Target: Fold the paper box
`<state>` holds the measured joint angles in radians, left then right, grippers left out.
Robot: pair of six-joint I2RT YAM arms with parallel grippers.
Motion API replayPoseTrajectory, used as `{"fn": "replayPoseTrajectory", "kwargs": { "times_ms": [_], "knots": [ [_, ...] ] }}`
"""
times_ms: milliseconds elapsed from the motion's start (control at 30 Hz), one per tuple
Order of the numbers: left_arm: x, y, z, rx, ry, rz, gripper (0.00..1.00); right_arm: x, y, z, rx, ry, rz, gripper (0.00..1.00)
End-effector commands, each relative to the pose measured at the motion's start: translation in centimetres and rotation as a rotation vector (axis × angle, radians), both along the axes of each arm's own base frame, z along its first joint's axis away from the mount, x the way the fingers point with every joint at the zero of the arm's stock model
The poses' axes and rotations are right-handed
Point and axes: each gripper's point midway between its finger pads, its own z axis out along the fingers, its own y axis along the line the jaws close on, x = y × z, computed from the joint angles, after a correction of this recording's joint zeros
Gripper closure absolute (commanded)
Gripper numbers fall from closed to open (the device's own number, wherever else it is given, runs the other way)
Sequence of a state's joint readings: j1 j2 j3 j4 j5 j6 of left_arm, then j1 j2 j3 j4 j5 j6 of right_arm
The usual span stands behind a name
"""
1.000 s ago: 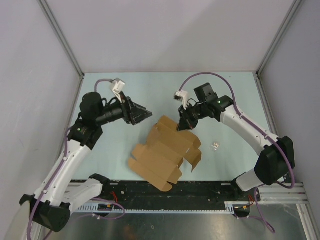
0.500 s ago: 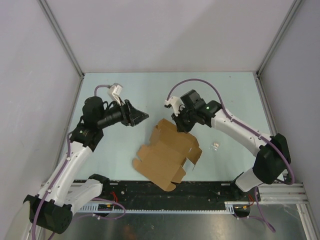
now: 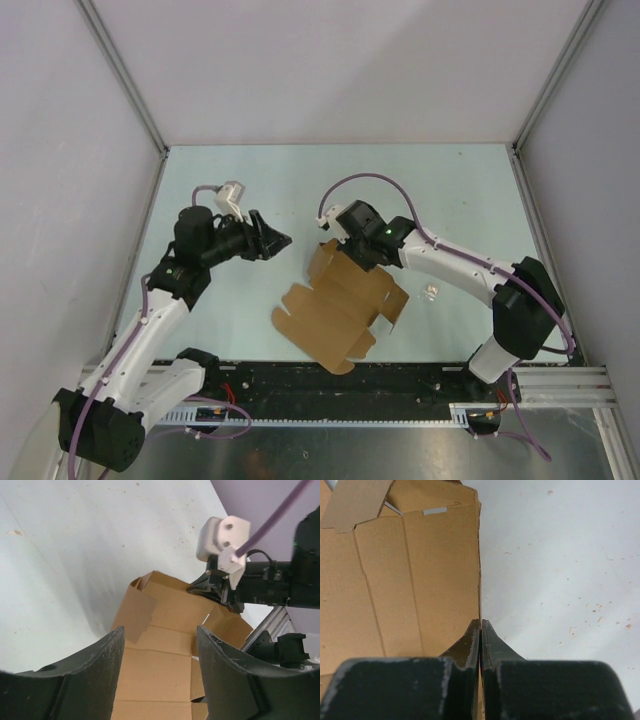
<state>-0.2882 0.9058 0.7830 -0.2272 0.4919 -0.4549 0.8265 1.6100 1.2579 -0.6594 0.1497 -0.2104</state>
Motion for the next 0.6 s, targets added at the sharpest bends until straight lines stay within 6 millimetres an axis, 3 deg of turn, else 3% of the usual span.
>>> {"fn": "replayPoseTrajectory", "kwargs": {
  "times_ms": [0, 267, 567],
  "knots": [
    [0.8, 0.9, -1.7, 0.025, 0.021, 0.057, 0.36, 1.4, 0.3, 1.9, -0.004, -0.129, -0.048, 1.00],
    [0.7, 2.2, -5.5, 0.071, 0.085, 0.136, 0.38, 1.0, 0.4, 4.0, -0.042, -0.232, -0.030, 1.00],
    [0.2, 3.4, -7.9, 0.039, 0.130, 0.245, 0.43, -0.1, 1.0, 4.7, -0.164, -0.361, -0.023, 1.00]
  ]
}}
